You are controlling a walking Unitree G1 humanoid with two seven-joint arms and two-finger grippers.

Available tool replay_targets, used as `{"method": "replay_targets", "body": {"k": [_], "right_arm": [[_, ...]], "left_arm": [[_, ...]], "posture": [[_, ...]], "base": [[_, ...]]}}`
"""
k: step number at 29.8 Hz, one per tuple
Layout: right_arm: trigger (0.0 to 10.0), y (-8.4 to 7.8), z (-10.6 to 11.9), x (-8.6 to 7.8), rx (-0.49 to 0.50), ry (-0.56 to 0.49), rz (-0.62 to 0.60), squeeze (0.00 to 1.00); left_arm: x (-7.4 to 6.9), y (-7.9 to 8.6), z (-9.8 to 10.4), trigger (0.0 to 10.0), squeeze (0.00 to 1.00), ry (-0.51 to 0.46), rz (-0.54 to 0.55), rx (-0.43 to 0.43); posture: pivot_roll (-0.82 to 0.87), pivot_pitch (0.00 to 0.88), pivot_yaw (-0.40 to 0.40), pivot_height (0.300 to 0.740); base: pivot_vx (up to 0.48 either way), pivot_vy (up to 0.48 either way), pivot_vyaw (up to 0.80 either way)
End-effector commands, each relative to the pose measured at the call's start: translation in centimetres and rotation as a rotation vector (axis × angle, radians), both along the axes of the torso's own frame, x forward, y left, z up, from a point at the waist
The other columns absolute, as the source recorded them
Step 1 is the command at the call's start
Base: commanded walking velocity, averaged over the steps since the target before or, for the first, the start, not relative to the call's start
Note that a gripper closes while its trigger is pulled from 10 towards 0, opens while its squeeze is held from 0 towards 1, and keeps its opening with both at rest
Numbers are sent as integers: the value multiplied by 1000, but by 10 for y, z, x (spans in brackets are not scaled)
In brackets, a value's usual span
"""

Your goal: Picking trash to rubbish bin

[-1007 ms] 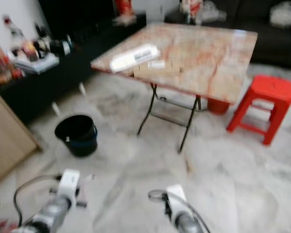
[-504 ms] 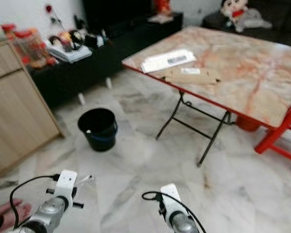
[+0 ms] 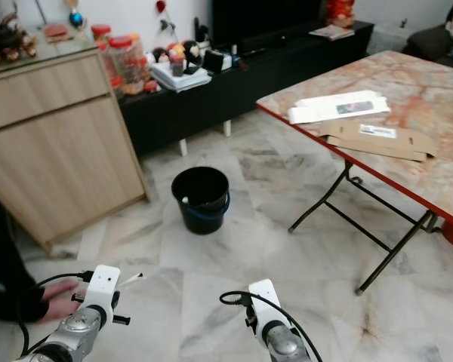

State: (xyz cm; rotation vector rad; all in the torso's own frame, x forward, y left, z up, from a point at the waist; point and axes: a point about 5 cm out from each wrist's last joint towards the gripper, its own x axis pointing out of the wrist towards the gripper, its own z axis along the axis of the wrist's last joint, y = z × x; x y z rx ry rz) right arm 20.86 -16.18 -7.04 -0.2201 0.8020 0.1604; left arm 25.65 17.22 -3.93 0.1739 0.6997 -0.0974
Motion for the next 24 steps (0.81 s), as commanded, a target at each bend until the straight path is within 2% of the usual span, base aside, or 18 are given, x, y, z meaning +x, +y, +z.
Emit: {"method": "replay_targets", "body": {"k": [1, 16, 24], "right_arm": [[10000, 6, 4, 8, 20, -26, -3, 0], [10000, 3, 8, 12, 37, -49, -43, 0], [10000, -5, 12, 19, -23, -71, 12, 0]], "left_arm": [[2, 11, 2, 10000, 0, -1, -2, 36], [5, 10, 4, 10000, 0, -6, -11, 48], [10, -4, 7, 10000, 0, -12, -51, 33]], "posture": [[147, 0, 26, 740], [172, 0, 30, 740], [108, 0, 26, 740]], "base": [[319, 0, 0], [314, 0, 0], [315, 0, 0]]}}
